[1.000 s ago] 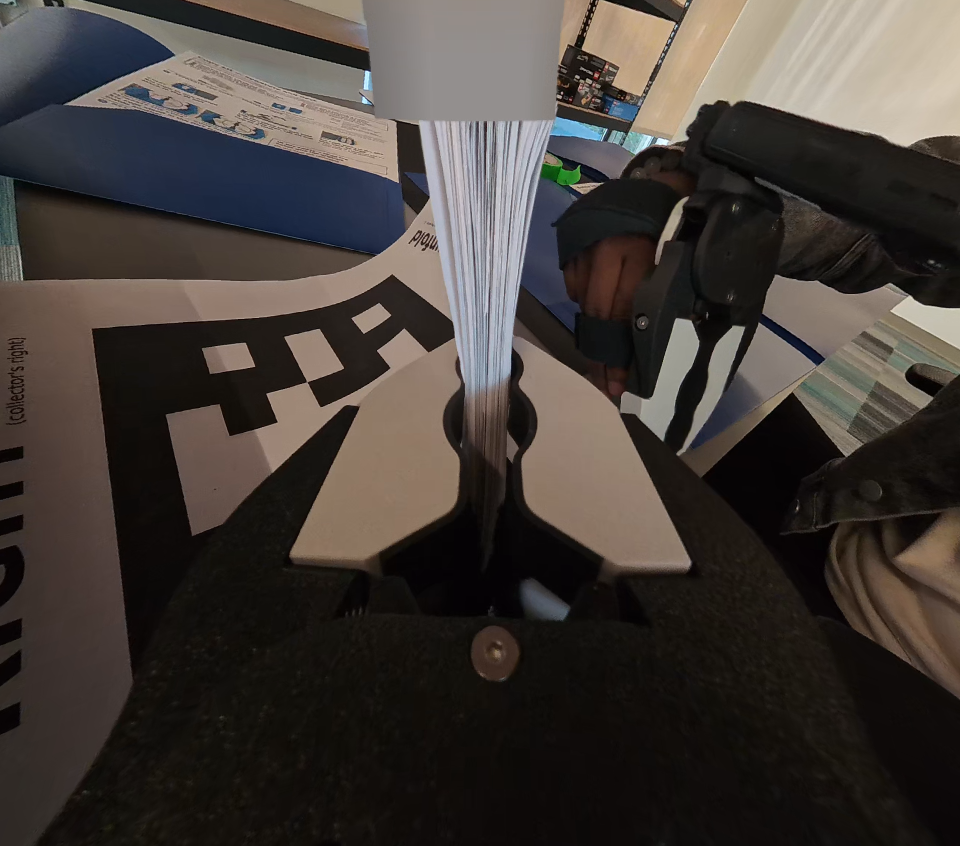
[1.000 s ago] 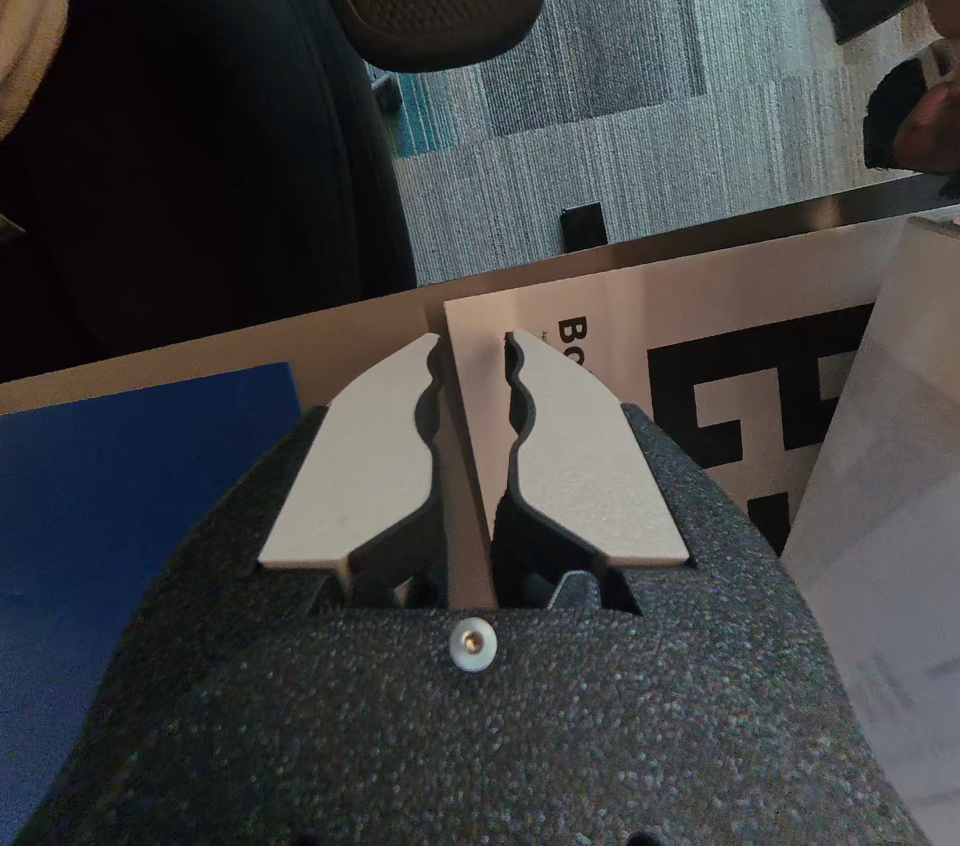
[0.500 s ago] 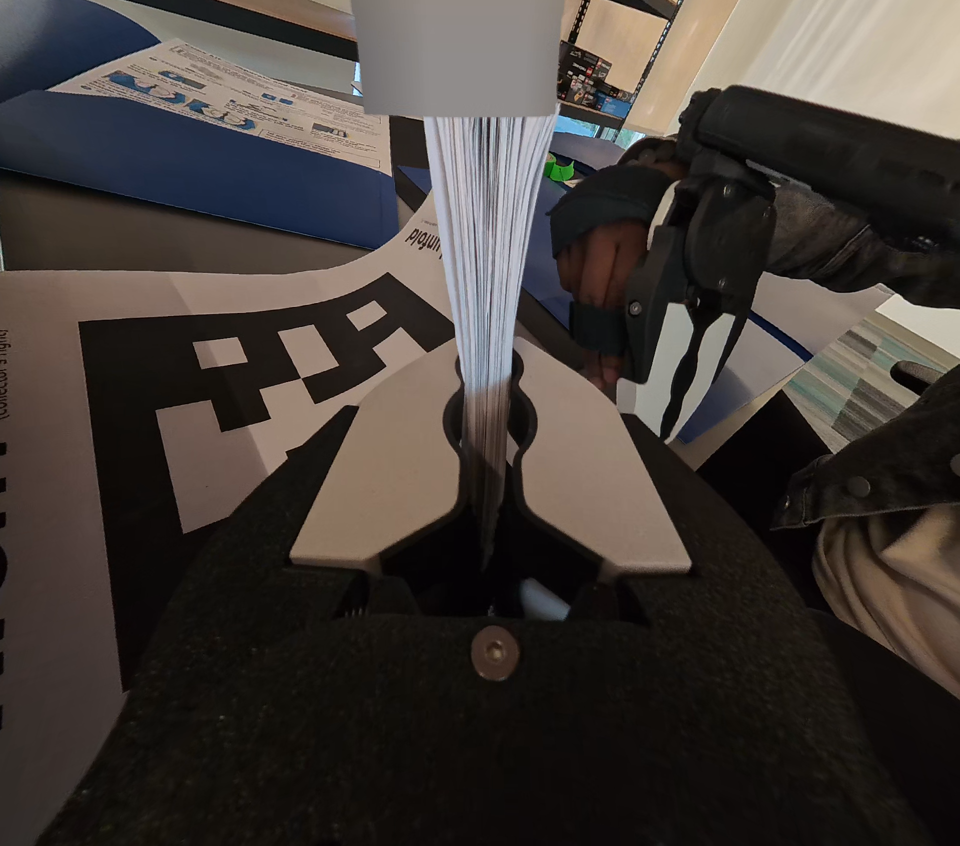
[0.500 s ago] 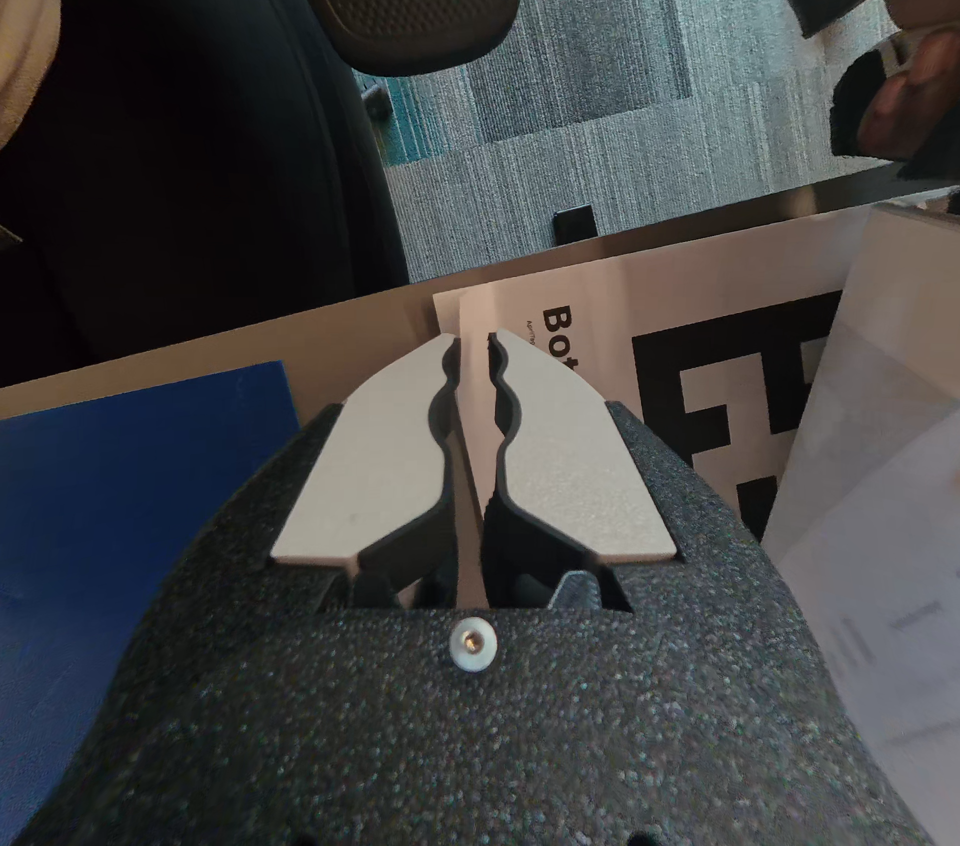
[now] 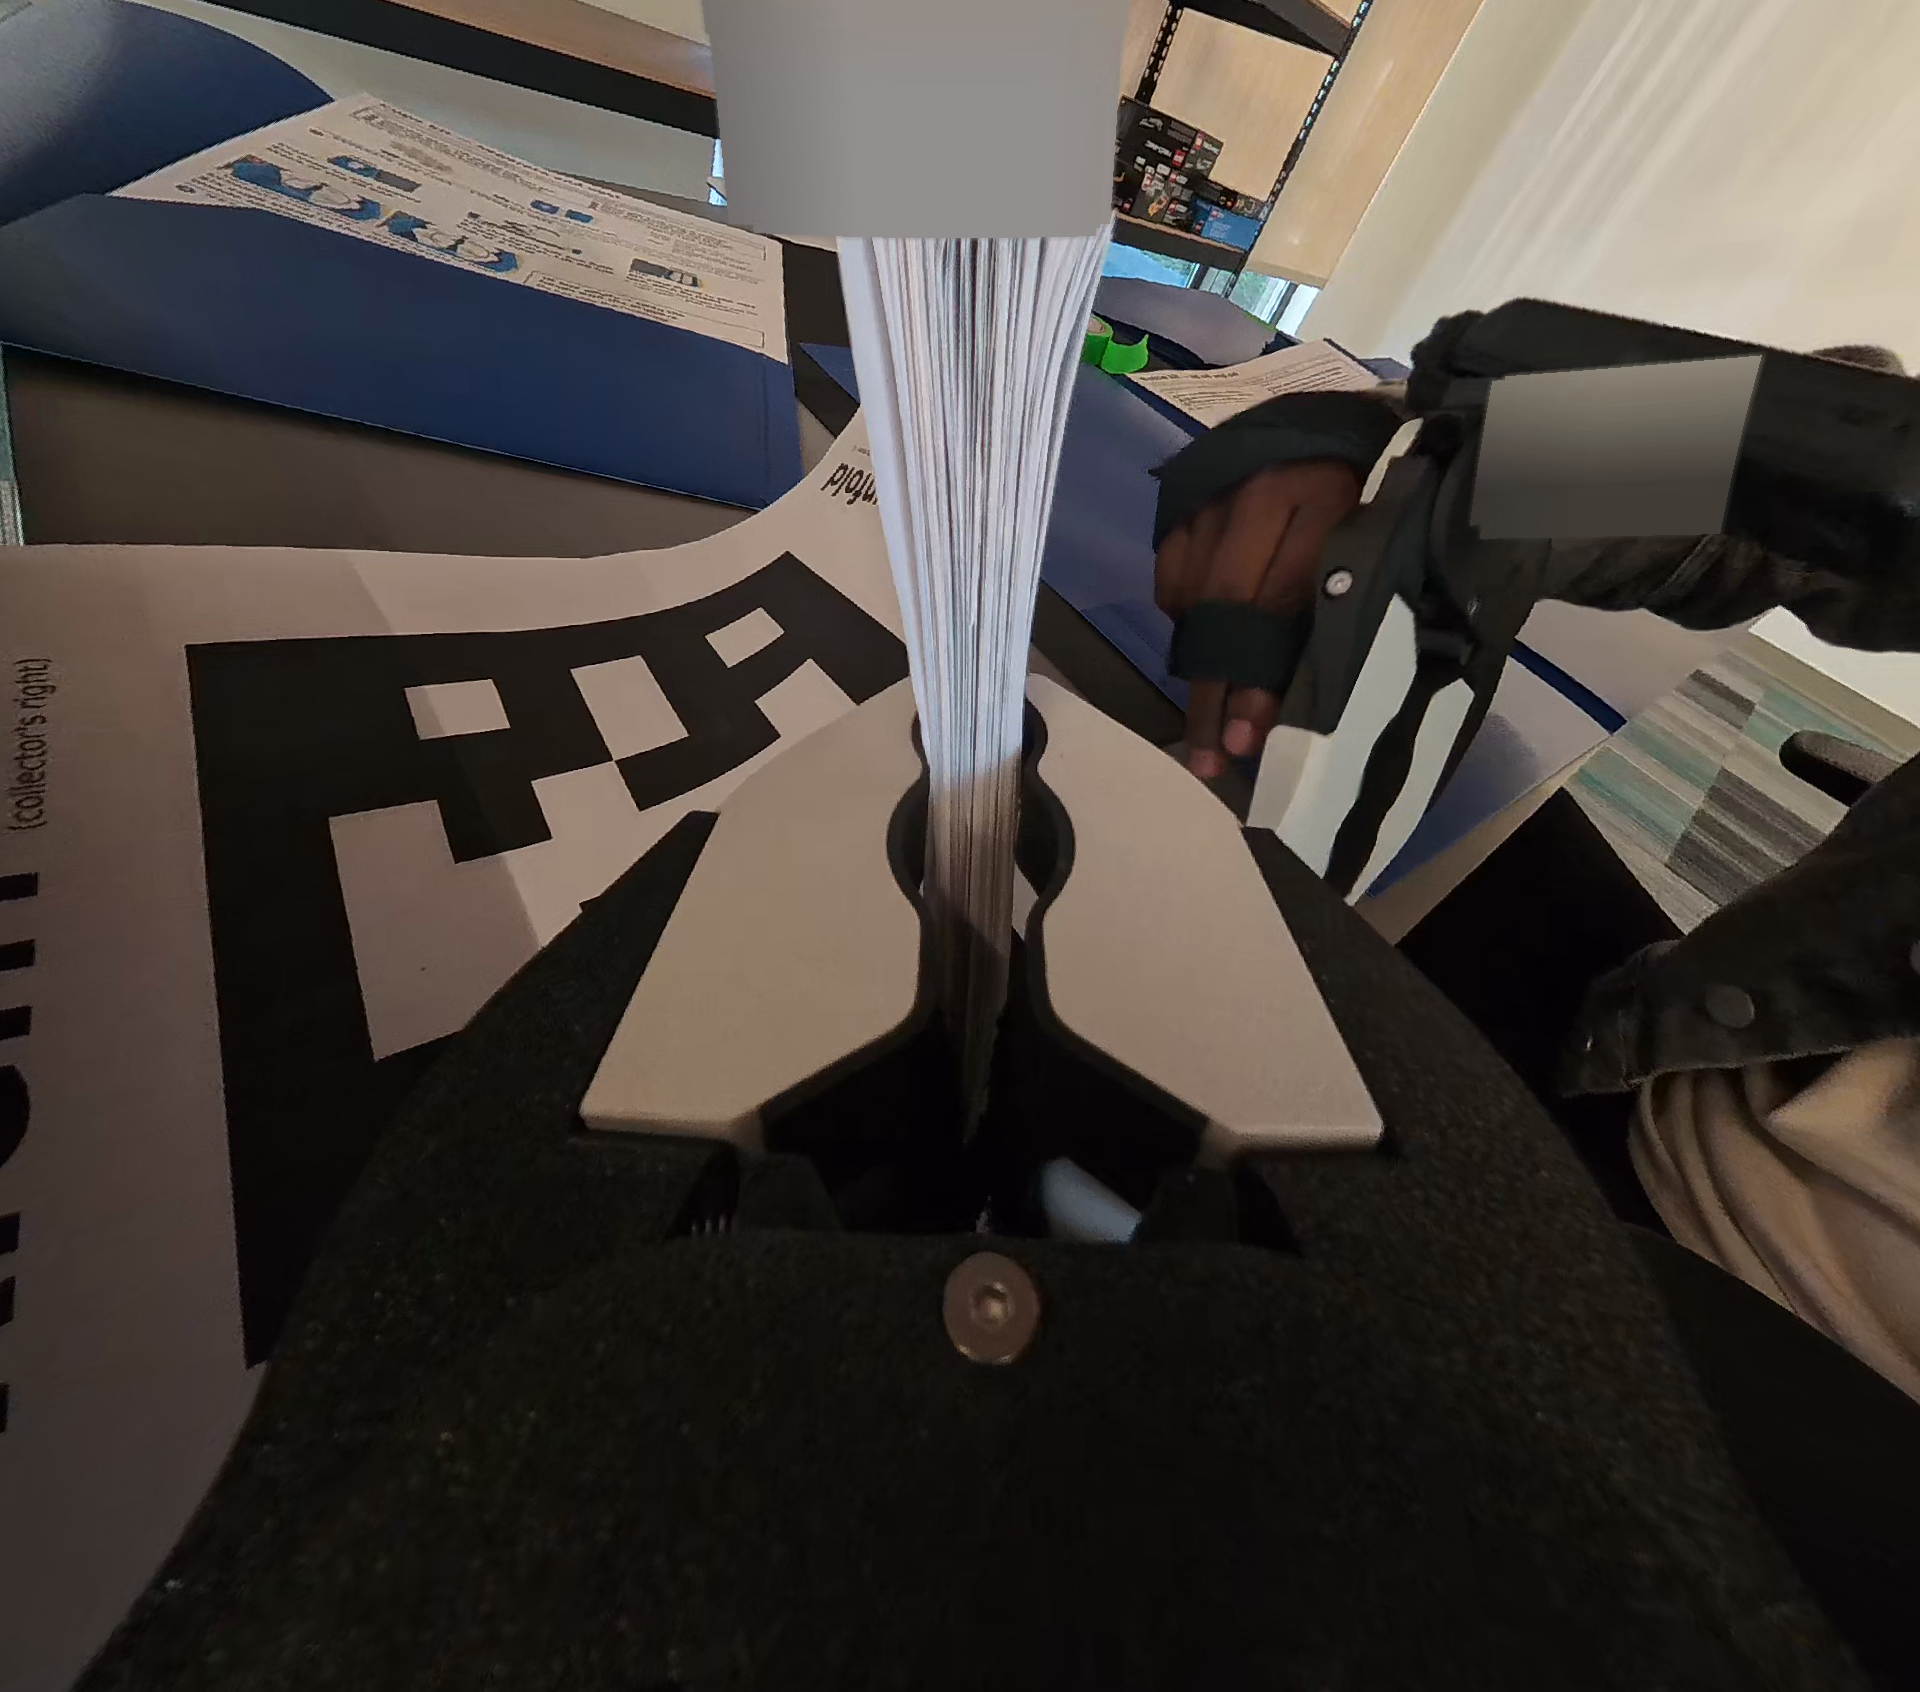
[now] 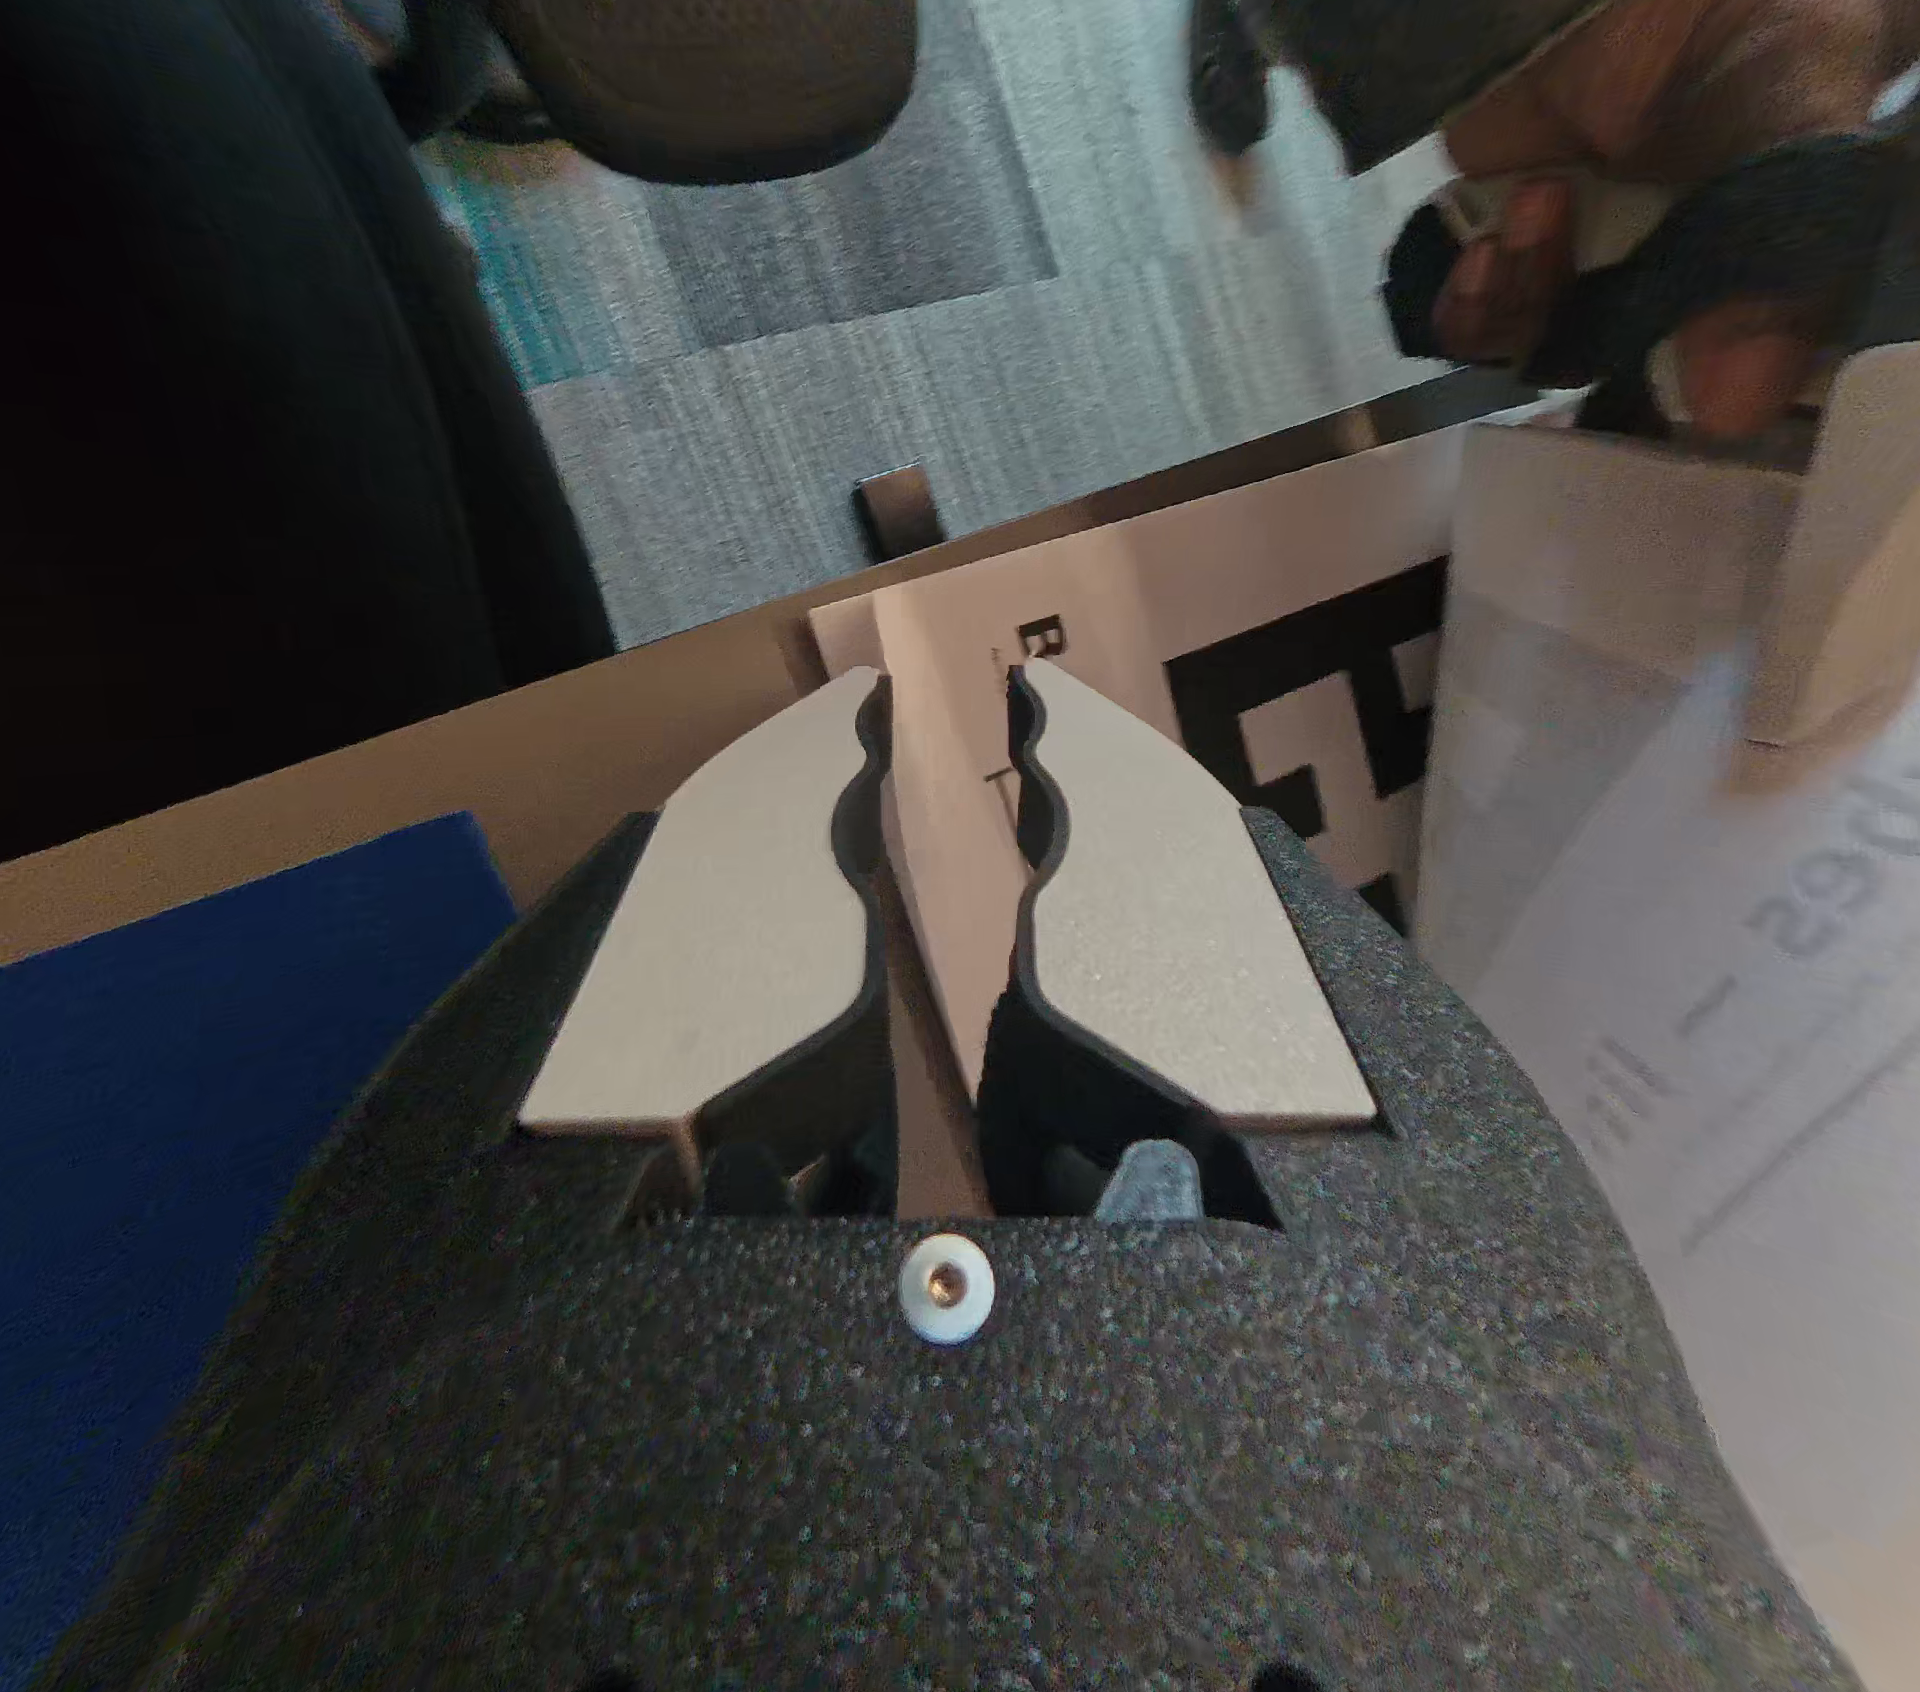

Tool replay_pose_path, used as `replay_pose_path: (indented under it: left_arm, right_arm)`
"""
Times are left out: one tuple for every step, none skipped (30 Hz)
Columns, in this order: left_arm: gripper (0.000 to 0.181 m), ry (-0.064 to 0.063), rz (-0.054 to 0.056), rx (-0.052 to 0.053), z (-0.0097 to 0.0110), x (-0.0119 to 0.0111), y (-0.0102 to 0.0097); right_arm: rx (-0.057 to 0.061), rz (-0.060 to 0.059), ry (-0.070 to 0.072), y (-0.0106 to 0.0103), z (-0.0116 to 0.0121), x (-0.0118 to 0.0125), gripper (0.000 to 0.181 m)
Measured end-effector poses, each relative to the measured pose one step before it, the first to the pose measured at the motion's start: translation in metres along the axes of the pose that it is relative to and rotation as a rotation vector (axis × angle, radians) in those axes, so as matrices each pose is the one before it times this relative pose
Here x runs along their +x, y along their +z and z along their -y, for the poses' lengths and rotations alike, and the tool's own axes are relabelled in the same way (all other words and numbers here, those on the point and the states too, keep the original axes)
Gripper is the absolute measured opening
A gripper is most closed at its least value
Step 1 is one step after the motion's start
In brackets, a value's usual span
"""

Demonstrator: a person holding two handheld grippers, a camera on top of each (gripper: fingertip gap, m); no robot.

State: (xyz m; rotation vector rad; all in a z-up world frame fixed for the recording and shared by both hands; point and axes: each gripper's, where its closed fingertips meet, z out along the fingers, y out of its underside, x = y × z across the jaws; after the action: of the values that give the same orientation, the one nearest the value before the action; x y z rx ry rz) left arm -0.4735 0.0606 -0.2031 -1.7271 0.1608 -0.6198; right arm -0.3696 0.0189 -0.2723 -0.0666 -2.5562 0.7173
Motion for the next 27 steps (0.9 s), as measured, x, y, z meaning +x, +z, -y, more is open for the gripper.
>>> replay_pose_path:
  left_arm:
    - [0.012, -0.0005, -0.0001, 0.0008, 0.00011, 0.0, -0.00008]
    - [0.012, -0.0006, 0.0, 0.0004, 0.00008, -0.00004, -0.00002]
    - [0.012, -0.0001, -0.0001, 0.0003, -0.00006, -0.00001, 0.00003]
    - [0.012, -0.0001, 0.0002, 0.0002, 0.00003, -0.00002, 0.00001]
    - [0.012, -0.0001, 0.0, -0.0003, -0.00015, 0.00005, 0.00004]
    - [0.012, 0.0001, 0.0002, -0.0001, -0.00001, -0.00003, -0.00001]
    - [0.011, 0.0007, 0.0003, -0.0004, 0.0, 0.00011, 0.00006]
    - [0.012, 0.0015, 0.0, -0.0008, -0.00014, 0.00006, 0.00004]
    - [0.011, 0.001, 0.0003, 0.0001, 0.00006, 0.00004, -0.00004]
    - [0.011, 0.0001, 0.0003, 0.0006, 0.00008, -0.00005, 0.00004]
    - [0.011, -0.0005, -0.001, 0.0003, 0.00009, 0.0, -0.00007]
    - [0.011, -0.0012, -0.0009, 0.0009, 0.0, -0.00011, -0.00006]
    - [0.01, -0.001, -0.0009, 0.0004, 0.00001, -0.00001, -0.00005]
    - [0.01, -0.0001, 0.0001, 0.0008, 0.00011, 0.0, 0.00006]
    - [0.011, -0.0002, 0.0, 0.0011, 0.00007, -0.00015, -0.00009]
    - [0.011, -0.0014, -0.0006, 0.0003, 0.00008, 0.0, -0.00008]
    - [0.011, -0.0002, -0.0004, -0.0005, -0.00014, -0.00001, 0.00006]
    - [0.012, -0.0007, -0.0008, -0.0009, -0.00018, 0.00009, 0.00004]
    - [0.012, 0.0, -0.0003, -0.0014, -0.00009, 0.00011, 0.00002]
    - [0.012, 0.0012, 0.0001, -0.0013, -0.00024, 0.00011, -0.00008]
    - [0.012, 0.0005, 0.0003, -0.0007, -0.00012, -0.00004, -0.00014]
    - [0.012, -0.0011, -0.0002, 0.0001, 0.00006, -0.00002, 0.00004]
    - [0.012, -0.0003, 0.0004, 0.0006, 0.00008, -0.00003, 0.00004]
    - [0.012, 0.0004, 0.0, -0.0001, 0.00008, 0.0, -0.00002]
    - [0.012, 0.0002, -0.0008, -0.0004, -0.00013, 0.00002, 0.00007]
    - [0.012, -0.0002, -0.0006, -0.0007, -0.00006, 0.00005, 0.00004]
    - [0.012, -0.0003, -0.0003, -0.0004, -0.00015, 0.00003, -0.00002]
  right_arm:
    - [0.0133, -0.0462, -0.0106, -0.00184, 0.00145, 0.00425, 0.019]
    - [0.0051, -0.0348, -0.0112, -0.00127, 0.00052, 0.00318, 0.018]
    - [-0.0054, -0.0318, -0.0083, -0.00048, -0.00081, 0.00304, 0.017]
    - [-0.0086, -0.0213, -0.0046, 0.00012, -0.00148, 0.00179, 0.016]
    - [-0.0065, -0.0078, -0.001, 0.00044, -0.00124, 0.00001, 0.016]
    - [-0.0034, -0.0094, 0.0013, 0.00042, -0.00081, 0.00009, 0.015]
    - [0.0026, -0.0087, -0.0002, 0.00029, 0.00015, -0.00033, 0.015]
    - [0.0055, -0.0153, -0.0009, -0.00001, 0.00064, 0.00008, 0.015]
    - [0.0074, -0.029, -0.0031, -0.00016, 0.0011, 0.00144, 0.017]
    - [0.0105, -0.0402, -0.0094, -0.00049, 0.00169, 0.00231, 0.019]
    - [0.0086, -0.0426, -0.0262, -0.00053, 0.00171, 0.00161, 0.021]
    - [0.0034, -0.0331, -0.045, -0.00047, 0.00159, -0.00048, 0.023]
    - [-0.0031, -0.024, -0.0469, -0.00017, 0.00114, -0.00156, 0.024]
    - [-0.0041, -0.0194, -0.0346, 0.00011, 0.00103, -0.00148, 0.027]
    - [0.0005, -0.0146, -0.0256, -0.00019, 0.00143, -0.00127, 0.028]
    - [0.0011, -0.0024, -0.0291, -0.00033, 0.00082, -0.00242, 0.027]
    - [-0.0056, -0.0048, -0.0324, -0.00008, -0.00022, -0.0016, 0.026]
    - [-0.0088, -0.0104, -0.0297, 0.00002, -0.00071, -0.0006, 0.027]
    - [-0.0054, -0.0028, -0.0206, 0.00011, -0.00025, -0.00105, 0.034]
    - [-0.0012, 0.0016, -0.0104, -0.00022, 0.00026, -0.00102, 0.037]
    - [0.0019, 0.0062, -0.0005, -0.00039, 0.00035, -0.00124, 0.041]
    - [0.0015, 0.005, 0.0053, -0.00033, -0.00037, -0.00076, 0.044]
    - [-0.0029, 0.0007, 0.0054, -0.00008, -0.0015, -0.00003, 0.044]
    - [-0.003, 0.0005, 0.006, 0.00013, -0.00149, 0.00021, 0.044]
    - [0.0028, 0.001, 0.0102, 0.00013, -0.00018, 0.00052, 0.044]
    - [0.0055, 0.0021, 0.0177, 0.00025, 0.00049, 0.00043, 0.044]
    - [0.0008, 0.004, 0.021, 0.00068, -0.00028, 0.00038, 0.043]
